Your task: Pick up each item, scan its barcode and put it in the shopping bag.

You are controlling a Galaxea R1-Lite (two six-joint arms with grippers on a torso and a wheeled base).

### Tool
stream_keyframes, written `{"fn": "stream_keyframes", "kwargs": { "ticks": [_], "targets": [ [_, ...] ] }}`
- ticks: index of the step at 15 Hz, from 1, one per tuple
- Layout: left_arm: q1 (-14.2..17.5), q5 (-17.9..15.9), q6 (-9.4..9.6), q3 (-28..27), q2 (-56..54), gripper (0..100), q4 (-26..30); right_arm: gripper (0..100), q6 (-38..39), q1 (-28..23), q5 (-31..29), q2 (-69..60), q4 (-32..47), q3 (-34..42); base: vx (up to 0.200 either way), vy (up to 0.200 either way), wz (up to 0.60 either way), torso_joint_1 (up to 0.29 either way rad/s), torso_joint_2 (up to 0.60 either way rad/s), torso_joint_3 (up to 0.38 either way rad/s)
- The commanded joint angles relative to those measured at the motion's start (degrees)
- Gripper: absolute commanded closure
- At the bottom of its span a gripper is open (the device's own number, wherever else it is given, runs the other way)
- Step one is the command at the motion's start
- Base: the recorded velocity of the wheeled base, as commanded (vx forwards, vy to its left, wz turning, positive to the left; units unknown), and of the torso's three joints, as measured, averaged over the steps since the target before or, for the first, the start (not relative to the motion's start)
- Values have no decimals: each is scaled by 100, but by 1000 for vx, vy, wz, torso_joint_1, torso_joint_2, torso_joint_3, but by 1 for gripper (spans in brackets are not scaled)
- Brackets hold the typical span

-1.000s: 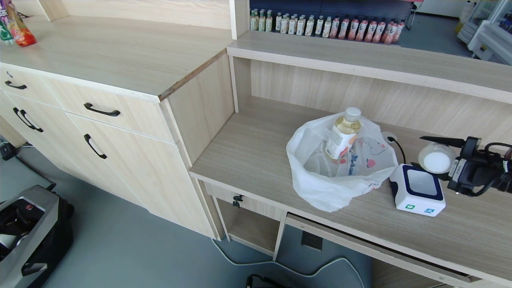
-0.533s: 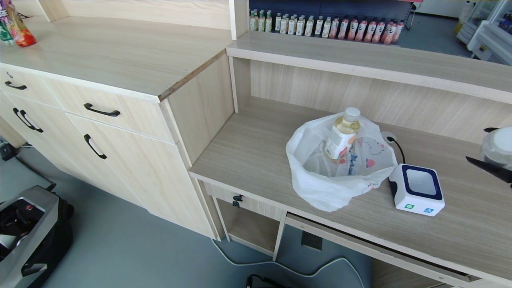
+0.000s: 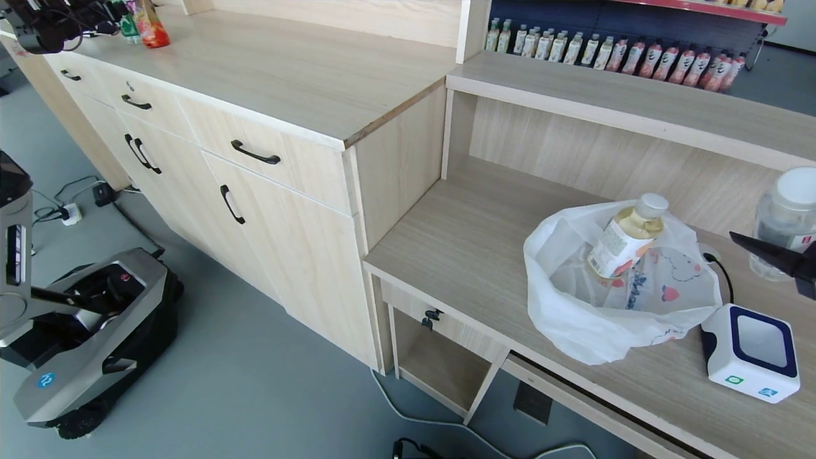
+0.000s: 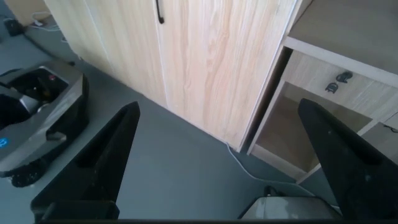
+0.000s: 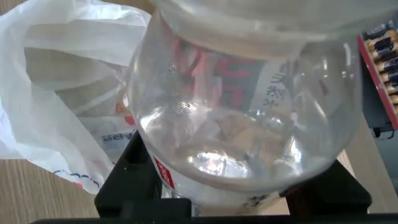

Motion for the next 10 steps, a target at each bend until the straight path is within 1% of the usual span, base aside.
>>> {"fn": "stream_keyframes", "kwargs": {
  "ticks": [1,3,7,9,10],
  "targets": [
    [0,1,-3,1,-2,0,1,100,713,759,-597,-5,-24,23,0,0,600,-2,2,7],
    [0,1,-3,1,-2,0,-8,100,1390,909,-615,381,-24,41,0,0,0,0,0,0],
    [-9,1,-3,1,-2,0,-8,100,1953,882,-615,1040,-156,287,0,0,0,0,0,0],
    [0,1,-3,1,-2,0,-8,100,2445,882,-615,1436,-508,322,0,0,0,0,0,0],
    [0,1,-3,1,-2,0,-8,100,2761,909,-615,1691,-868,419,0,0,0,0,0,0]
  ]
}}
